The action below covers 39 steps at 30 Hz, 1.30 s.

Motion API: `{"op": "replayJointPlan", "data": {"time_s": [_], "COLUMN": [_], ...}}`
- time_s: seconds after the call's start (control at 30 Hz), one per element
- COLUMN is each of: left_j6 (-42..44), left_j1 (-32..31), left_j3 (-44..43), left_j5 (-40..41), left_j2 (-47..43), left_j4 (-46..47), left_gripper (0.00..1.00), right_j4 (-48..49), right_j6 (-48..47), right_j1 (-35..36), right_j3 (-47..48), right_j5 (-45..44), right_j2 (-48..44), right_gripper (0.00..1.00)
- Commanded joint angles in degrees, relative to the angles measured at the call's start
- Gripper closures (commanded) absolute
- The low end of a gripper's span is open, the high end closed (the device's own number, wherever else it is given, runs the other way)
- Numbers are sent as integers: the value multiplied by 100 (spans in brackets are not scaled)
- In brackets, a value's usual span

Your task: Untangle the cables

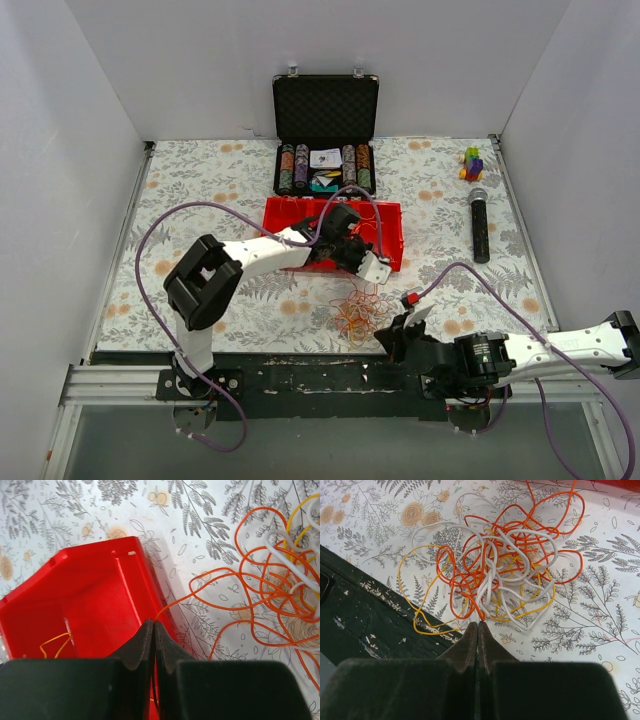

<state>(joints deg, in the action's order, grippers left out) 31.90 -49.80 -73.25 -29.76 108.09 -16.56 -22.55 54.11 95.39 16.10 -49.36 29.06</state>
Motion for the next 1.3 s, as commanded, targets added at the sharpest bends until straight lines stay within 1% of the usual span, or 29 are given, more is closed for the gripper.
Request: {"op": "replayJointPlan", "data": {"time_s": [0.0, 0.1, 0.2, 0.23, 0.33, 0.43, 0.47, 0.5, 0.57, 0.77, 0.87, 0.97, 1.07, 1.27], "left_j6": [-534, -1280, -1844, -1915, -2082, -2170, -2188, -2197, -2188, -2118, -2135, -2188, -2214, -2284], "left_j1": [-38, -39, -38, -38, -47, -47, -47, -47, -39, -74, -91, -126, -161, -275], "left_j3": [-487, -567, -208, -94, 83, -22, -66, -92, -58, 22, -92, -154, -180, -233], "left_j5": [-30, 127, 496, 680, 1024, 1262, 1279, 1280, 1210, 990, 849, 840, 875, 919], "left_j2": [-692, -1174, -1912, -2193, -2915, -3311, -3408, -3513, -3716, -4112, -4182, -4217, -4244, -4253], "left_j4": [21, 309, 977, 1136, 1357, 1112, 980, 883, 707, 189, -84, -190, -225, -243], "left_gripper": [100, 100, 100, 100, 100, 100, 100, 100, 100, 100, 100, 100, 100, 100], "right_j4": [49, -170, -627, -680, -716, -646, -637, -672, -681, -76, 626, 1514, 1937, 2087], "right_j6": [109, 249, 626, 653, 601, 373, 251, 136, -127, -1656, -2437, -3141, -3398, -3222], "right_j1": [49, 49, 41, 49, 49, 49, 49, 49, 49, 49, 49, 41, 32, -21], "right_j3": [95, 192, 358, 411, 587, 850, 964, 1139, 1465, 2379, 2486, 2346, 2214, 1872], "right_j5": [-205, -258, -381, -398, -451, -591, -662, -767, -969, -1488, -1646, -1533, -1278, -1093], "right_j2": [-85, -85, -32, -32, -23, 21, 64, 126, 266, 802, 970, 1031, 1154, 1225], "right_gripper": [99, 99, 99, 99, 80, 50, 42, 39, 36, 29, 25, 22, 21, 21]}}
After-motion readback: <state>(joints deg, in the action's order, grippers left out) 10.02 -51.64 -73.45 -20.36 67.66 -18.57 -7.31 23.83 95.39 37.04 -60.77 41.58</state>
